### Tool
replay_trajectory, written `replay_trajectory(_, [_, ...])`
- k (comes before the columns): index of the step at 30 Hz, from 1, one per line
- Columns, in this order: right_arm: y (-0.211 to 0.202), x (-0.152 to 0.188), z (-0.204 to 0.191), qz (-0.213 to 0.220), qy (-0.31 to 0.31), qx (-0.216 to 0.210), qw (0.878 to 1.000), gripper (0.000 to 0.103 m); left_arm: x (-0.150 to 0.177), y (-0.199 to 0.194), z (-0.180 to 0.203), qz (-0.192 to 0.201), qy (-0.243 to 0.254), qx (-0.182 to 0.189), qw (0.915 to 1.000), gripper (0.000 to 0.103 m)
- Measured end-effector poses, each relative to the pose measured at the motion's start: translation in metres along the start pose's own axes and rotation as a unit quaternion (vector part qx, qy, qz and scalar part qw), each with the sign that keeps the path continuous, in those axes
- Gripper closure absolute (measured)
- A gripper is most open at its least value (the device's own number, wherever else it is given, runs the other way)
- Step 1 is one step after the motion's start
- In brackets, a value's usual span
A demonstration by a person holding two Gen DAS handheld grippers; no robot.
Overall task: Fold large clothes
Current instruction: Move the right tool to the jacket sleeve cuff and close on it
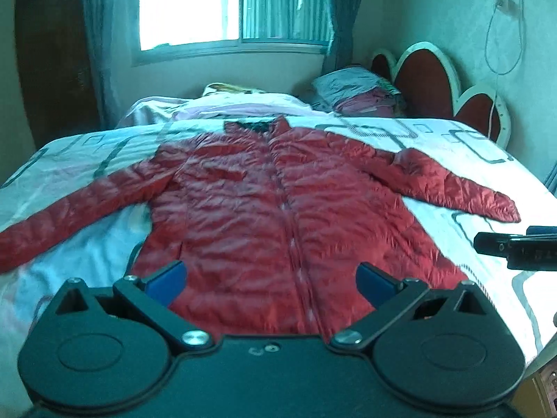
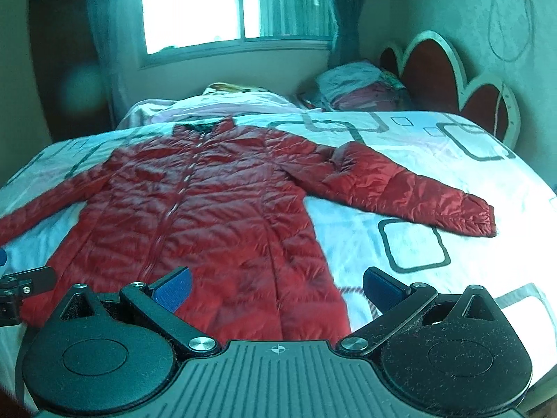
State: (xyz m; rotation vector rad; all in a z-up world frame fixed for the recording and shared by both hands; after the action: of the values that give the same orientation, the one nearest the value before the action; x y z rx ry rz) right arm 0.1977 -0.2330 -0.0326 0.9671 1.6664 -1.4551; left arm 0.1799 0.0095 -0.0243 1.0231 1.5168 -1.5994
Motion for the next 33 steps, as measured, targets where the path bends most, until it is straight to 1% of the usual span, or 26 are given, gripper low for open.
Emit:
replay_trajectory(2, [0.014, -0.007, 0.005, 0.000, 0.007, 0.017, 1.000, 0.000, -0.008, 0.016, -0.003, 0.002, 0.003, 0.004, 1.0000, 0.000])
replay_trajectory(5, [0.031, -0.015, 0.012, 0.006, 0.014, 0.040, 0.999, 0.000, -0.016, 0.037, -0.005, 0.003, 0.004, 0.021, 0.9998, 0.000])
replay_trajectory(8, [0.044, -0.020, 0.025, 0.016, 0.023, 0.060, 0.998, 0.000, -0.021, 0.056, -0.002, 0.004, 0.009, 0.025, 0.9997, 0.000])
replay_trajectory(11, [0.057, -0.023, 0.043, 0.015, 0.029, 0.083, 0.996, 0.000, -0.021, 0.076, 0.002, -0.003, 0.000, 0.031, 0.9995, 0.000])
replay_trajectory(15, [0.073, -0.025, 0.074, 0.016, 0.039, 0.117, 0.992, 0.000, -0.019, 0.106, 0.016, -0.022, 0.009, 0.036, 0.9991, 0.000])
replay_trajectory(19, [0.095, -0.025, 0.109, 0.011, 0.042, 0.144, 0.989, 0.000, -0.019, 0.131, 0.032, -0.032, 0.008, 0.042, 0.9986, 0.000])
replay_trajectory(25, [0.135, -0.025, 0.165, 0.003, 0.059, 0.159, 0.986, 0.001, -0.031, 0.176, 0.063, -0.045, 0.019, 0.030, 0.9984, 0.000])
replay_trajectory(26, [0.141, -0.025, 0.175, 0.002, 0.065, 0.161, 0.985, 0.011, -0.032, 0.185, 0.070, -0.047, 0.025, 0.028, 0.9982, 0.000])
replay_trajectory(28, [0.154, -0.020, 0.199, -0.007, 0.091, 0.172, 0.981, 0.036, -0.035, 0.203, 0.084, -0.054, 0.035, 0.026, 0.9976, 0.000])
replay_trajectory(33, [0.167, -0.002, 0.265, -0.002, 0.185, 0.194, 0.963, 0.036, -0.036, 0.234, 0.115, -0.066, 0.049, 0.033, 0.9961, 0.000])
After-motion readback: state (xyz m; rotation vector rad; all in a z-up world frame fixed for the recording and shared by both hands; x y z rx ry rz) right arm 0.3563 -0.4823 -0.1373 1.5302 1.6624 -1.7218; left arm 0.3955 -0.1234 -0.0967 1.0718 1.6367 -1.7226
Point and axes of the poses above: each gripper's, at about its wrist camera, not at the fingertips, and y roughly the way its jaws point, z to its right, x to its underside, the point moved 4 cm from there along y, roughly the way its jaws point, and after that the axes turned 12 degrees about z, right-handed, at the moved point
